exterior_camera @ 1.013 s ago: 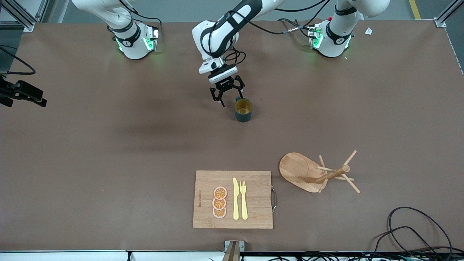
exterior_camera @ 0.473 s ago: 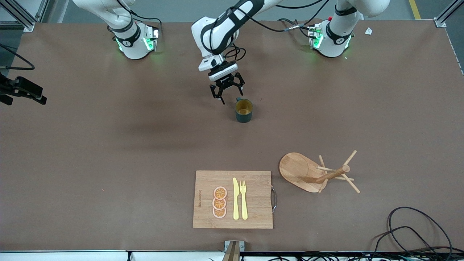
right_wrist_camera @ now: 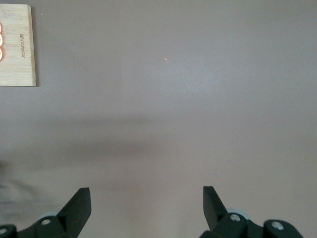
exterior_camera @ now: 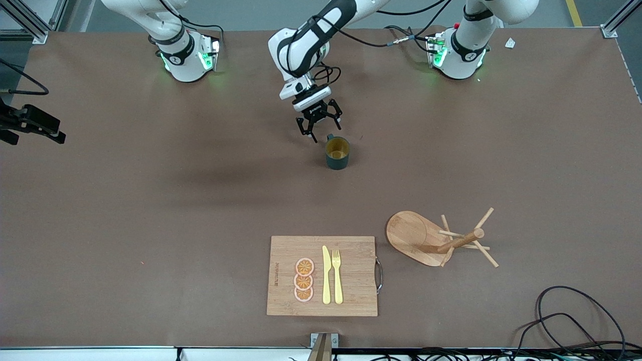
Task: Pass cup and hang on rack
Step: 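Lower the left gripper onto the mug handle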
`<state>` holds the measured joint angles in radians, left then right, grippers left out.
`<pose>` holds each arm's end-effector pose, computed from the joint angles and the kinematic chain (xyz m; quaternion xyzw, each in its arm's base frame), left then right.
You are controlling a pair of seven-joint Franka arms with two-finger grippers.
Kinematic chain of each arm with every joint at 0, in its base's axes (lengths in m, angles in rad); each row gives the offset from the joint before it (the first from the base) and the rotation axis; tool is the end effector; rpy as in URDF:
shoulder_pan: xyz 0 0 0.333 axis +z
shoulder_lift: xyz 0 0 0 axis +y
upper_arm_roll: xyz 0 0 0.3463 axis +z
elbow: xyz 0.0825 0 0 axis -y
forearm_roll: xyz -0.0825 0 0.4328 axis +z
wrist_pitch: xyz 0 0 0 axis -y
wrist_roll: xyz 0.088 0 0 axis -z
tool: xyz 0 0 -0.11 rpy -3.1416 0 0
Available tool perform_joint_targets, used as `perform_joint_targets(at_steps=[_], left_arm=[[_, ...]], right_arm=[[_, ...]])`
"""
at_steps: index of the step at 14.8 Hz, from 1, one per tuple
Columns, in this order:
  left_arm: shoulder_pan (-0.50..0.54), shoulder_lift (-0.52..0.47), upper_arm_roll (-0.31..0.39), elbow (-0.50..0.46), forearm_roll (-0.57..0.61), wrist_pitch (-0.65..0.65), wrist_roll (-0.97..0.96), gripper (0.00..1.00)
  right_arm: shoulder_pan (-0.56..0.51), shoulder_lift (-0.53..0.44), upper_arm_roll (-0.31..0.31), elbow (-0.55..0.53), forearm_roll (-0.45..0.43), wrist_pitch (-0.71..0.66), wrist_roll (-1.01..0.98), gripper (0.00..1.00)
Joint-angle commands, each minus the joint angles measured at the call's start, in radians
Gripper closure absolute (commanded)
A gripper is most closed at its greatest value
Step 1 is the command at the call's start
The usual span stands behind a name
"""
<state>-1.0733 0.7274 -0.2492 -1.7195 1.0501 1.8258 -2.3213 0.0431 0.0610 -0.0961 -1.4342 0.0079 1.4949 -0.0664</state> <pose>0.2465 -0.6301 0.1445 -0.8848 -0.1874 -0.3987 0.1518 0.6160 -0.0296 0.6787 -1.0000 -0.0071 0.0000 0.0010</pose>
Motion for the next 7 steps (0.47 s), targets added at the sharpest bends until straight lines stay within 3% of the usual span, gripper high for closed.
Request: perform_joint_targets(at_steps=[1, 5, 7], left_arm=[[0.007, 0.021, 0.005, -0.003, 0.045, 0.02, -0.032, 0.03], [0.022, 0.037, 0.011, -0.003, 0.071, 0.046, -0.056, 0.05], [0.024, 0.041, 0.011, -0.003, 0.073, 0.047, -0.061, 0.16]], right_arm=[[-0.017, -0.026, 0.018, -0.023, 0.0, 0.007, 0.0, 0.0], [-0.019, -0.027, 0.018, -0.023, 0.001, 0.004, 0.0, 0.0], [-0.019, -0.027, 0.018, -0.023, 0.001, 0.005, -0.001, 0.0]])
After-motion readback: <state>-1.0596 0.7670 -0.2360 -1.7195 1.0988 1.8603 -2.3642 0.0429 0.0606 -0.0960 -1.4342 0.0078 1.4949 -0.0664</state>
